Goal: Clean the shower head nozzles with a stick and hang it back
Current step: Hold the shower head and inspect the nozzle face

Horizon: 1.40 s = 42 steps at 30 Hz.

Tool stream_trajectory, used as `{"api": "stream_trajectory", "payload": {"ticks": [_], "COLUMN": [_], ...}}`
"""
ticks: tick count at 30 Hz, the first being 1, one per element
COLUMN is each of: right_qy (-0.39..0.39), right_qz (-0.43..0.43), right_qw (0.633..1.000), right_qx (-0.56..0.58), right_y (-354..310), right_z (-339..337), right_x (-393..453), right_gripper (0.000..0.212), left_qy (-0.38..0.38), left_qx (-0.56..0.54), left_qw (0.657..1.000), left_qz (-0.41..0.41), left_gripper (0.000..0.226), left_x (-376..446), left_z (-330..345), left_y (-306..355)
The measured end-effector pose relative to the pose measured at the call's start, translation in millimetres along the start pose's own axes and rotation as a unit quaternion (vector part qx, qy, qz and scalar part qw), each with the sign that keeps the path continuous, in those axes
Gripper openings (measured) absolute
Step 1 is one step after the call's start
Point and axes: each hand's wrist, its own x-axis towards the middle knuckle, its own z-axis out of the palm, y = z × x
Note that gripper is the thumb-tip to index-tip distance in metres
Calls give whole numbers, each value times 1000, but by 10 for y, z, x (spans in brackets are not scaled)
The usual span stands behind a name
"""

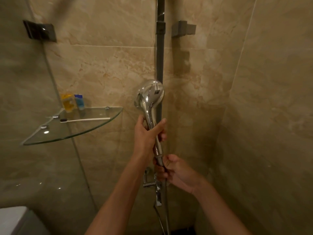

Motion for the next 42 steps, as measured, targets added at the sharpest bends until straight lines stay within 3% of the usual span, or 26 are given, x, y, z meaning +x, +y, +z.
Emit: {"api": "stream_trajectory", "payload": {"ticks": [4, 6, 8, 12, 15, 19, 25, 31, 35, 37, 42], "right_qy": [0, -29, -73, -141, -159, -137, -99, -73, -13, 24, 80], "right_qz": [10, 10, 21, 32, 32, 35, 49, 47, 21, 6, -8], "right_qw": [1000, 998, 993, 984, 980, 984, 990, 994, 1000, 998, 991], "right_qx": [23, 57, 87, 103, 116, 112, 89, 63, -3, -51, -103], "right_y": [46, 39, 3, -74, -90, -94, -143, -140, -146, -147, -157], "right_z": [1, -24, -50, -40, -9, 0, -35, -12, 21, 45, 102], "right_x": [-22, -50, -87, -130, -133, -135, -166, -203, -194, -177, -155], "right_gripper": [17, 18, 17, 19, 19, 17, 16, 18, 22, 25, 29], "left_qy": [-7, -83, -164, -226, -223, -204, -262, -217, -102, -51, -25], "left_qx": [31, -67, -186, -330, -332, -334, -342, -238, -136, -107, -41], "left_qw": [999, 990, 956, 894, 897, 902, 884, 937, 980, 990, 999], "left_qz": [-33, -98, -156, -203, -188, -185, -179, -139, -104, -82, -24], "left_gripper": [31, 34, 36, 42, 42, 26, 30, 17, 14, 21, 23], "left_x": [-3, 6, 7, -13, 0, 35, 19, -13, -30, -29, -26], "left_z": [0, -55, -142, -255, -236, -252, -284, -244, -125, -80, -38], "left_y": [-1, 62, 117, 80, 47, -14, 43, 108, 162, 141, 164]}}
